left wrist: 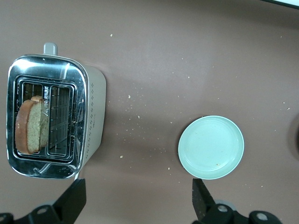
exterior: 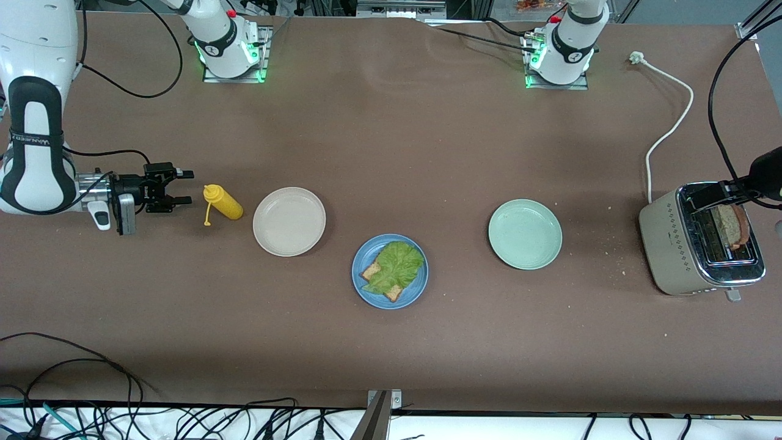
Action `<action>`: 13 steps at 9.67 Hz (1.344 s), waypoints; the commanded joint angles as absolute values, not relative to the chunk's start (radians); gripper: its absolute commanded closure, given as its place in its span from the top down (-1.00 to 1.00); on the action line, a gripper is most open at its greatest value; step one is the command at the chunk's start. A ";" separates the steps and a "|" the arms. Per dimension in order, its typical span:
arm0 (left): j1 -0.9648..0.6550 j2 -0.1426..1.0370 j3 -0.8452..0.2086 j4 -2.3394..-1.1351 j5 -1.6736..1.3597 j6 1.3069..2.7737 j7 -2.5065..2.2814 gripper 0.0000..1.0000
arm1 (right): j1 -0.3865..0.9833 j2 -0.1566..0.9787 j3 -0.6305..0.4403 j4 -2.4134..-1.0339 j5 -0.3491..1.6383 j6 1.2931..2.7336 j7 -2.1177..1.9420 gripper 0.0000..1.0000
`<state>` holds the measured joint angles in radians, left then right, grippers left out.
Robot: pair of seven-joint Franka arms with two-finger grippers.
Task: Make sandwich in blue plate with both arms
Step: 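Position the right gripper beside the yellow squeeze bottle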
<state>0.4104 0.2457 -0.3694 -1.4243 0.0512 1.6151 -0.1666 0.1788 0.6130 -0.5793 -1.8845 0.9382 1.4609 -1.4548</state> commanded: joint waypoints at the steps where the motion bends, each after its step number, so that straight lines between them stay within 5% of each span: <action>1: 0.414 0.235 -0.367 -1.425 0.043 1.586 -0.137 1.00 | 0.161 0.634 -0.577 -1.853 0.983 1.439 -1.450 1.00; 13: 0.433 0.229 -0.354 -1.424 0.048 1.546 -0.092 1.00 | 0.138 0.629 -0.575 -1.845 0.999 1.420 -1.315 0.99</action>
